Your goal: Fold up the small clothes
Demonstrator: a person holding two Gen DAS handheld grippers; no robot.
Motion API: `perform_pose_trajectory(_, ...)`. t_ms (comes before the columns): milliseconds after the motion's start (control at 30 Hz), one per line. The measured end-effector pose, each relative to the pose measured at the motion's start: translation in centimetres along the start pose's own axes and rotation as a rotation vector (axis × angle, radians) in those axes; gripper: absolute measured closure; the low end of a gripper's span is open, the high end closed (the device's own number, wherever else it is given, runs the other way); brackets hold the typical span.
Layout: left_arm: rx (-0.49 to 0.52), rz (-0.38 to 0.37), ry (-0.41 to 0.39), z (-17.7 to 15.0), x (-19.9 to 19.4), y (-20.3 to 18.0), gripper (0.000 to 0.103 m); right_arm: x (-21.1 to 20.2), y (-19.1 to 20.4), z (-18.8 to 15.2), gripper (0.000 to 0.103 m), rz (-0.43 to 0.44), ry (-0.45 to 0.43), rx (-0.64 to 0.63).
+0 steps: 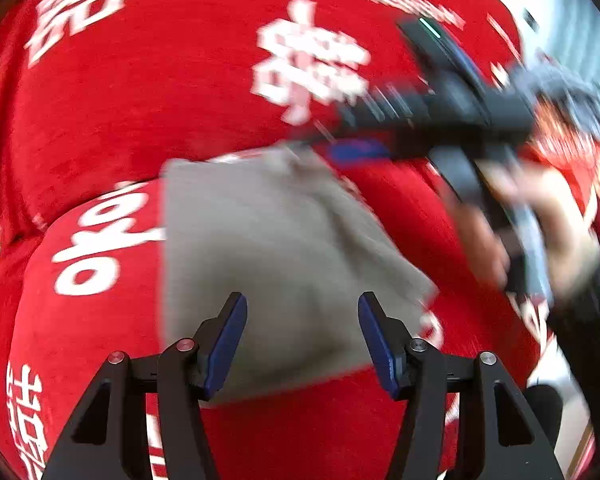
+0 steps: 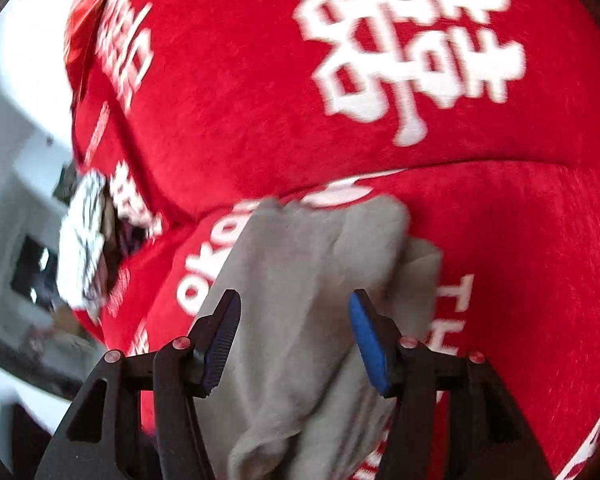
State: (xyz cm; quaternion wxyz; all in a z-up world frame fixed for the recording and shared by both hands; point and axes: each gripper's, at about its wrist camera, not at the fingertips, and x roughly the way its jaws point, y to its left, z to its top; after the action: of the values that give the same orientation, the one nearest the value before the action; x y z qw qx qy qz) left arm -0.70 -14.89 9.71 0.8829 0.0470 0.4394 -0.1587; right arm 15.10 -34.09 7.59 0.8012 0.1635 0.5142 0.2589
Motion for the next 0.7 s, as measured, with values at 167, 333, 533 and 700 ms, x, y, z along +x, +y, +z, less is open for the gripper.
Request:
perform_pose_trajectory(167,-0.174,0.056,0.017,1.0,1.8,5.9,0.044,1.2,0.9,-2.0,0.042,-0.06,0.031,-0.013)
perform_pose_trajectory(333,-0.28,0.018,0.122,0.0,5.7,8.2,0.044,1.6,-0.6,-2.8,0.09,-0.056,0.014,0.088)
perform_pose_trajectory(533,-0.275,0.024,0.121,-1.8,6.4,8.3,0.021,0.1,-3.2,-5.6,0.091,0.005,-0.053,0.167)
perform_pose_trajectory(700,-0.251,0.017,0.109,-1.5,5.2,8.0,0.022,-0.6,-4.0,-5.7,0.081,0.051,-0.063,0.208)
